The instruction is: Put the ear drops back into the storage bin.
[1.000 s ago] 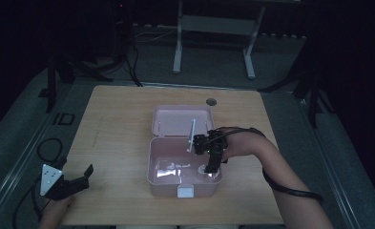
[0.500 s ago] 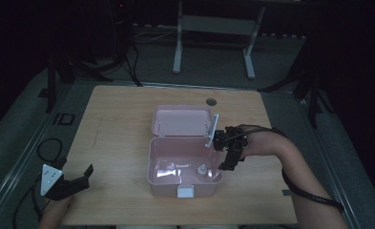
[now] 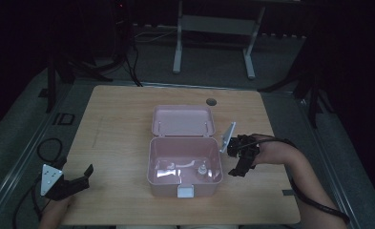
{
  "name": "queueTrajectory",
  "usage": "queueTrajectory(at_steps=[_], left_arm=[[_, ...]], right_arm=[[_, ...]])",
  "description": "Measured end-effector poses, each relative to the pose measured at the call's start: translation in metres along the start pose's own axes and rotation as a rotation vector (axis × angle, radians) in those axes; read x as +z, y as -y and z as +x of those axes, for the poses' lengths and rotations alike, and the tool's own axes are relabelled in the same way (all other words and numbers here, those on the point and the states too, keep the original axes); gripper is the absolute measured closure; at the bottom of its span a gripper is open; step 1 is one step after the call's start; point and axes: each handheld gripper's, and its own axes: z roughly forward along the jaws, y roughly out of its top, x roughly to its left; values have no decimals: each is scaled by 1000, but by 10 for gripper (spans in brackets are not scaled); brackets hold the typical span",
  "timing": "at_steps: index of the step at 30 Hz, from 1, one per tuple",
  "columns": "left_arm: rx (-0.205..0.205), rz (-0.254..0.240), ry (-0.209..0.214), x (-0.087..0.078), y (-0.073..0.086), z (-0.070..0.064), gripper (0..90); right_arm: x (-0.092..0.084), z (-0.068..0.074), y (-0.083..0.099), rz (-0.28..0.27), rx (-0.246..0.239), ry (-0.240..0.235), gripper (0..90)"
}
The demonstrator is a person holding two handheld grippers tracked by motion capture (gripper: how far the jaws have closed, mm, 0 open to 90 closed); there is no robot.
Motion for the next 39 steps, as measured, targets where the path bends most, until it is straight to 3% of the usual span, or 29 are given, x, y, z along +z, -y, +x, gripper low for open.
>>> queueTrajectory(at_steps=[12,16,23,27,35,39], left_arm=[[0,0,1,0,0,0,3],[1,0,1,0,0,0,4],[1,0,2,0,0,0,3],[2,1,1,0,0,0,3],[1,0,2,-1,0,0,4],[1,0,2,0,0,0,4]], right_arm=[[37,-6,23,-75,63,23,189],[49,-7,33,-154,89,27,189],[65,-6,47,-174,117,16,189],[74,-8,61,-235,166,17,174],[89,-8,88,-300,263,42,172],[92,-5,100,-378,302,58,161]])
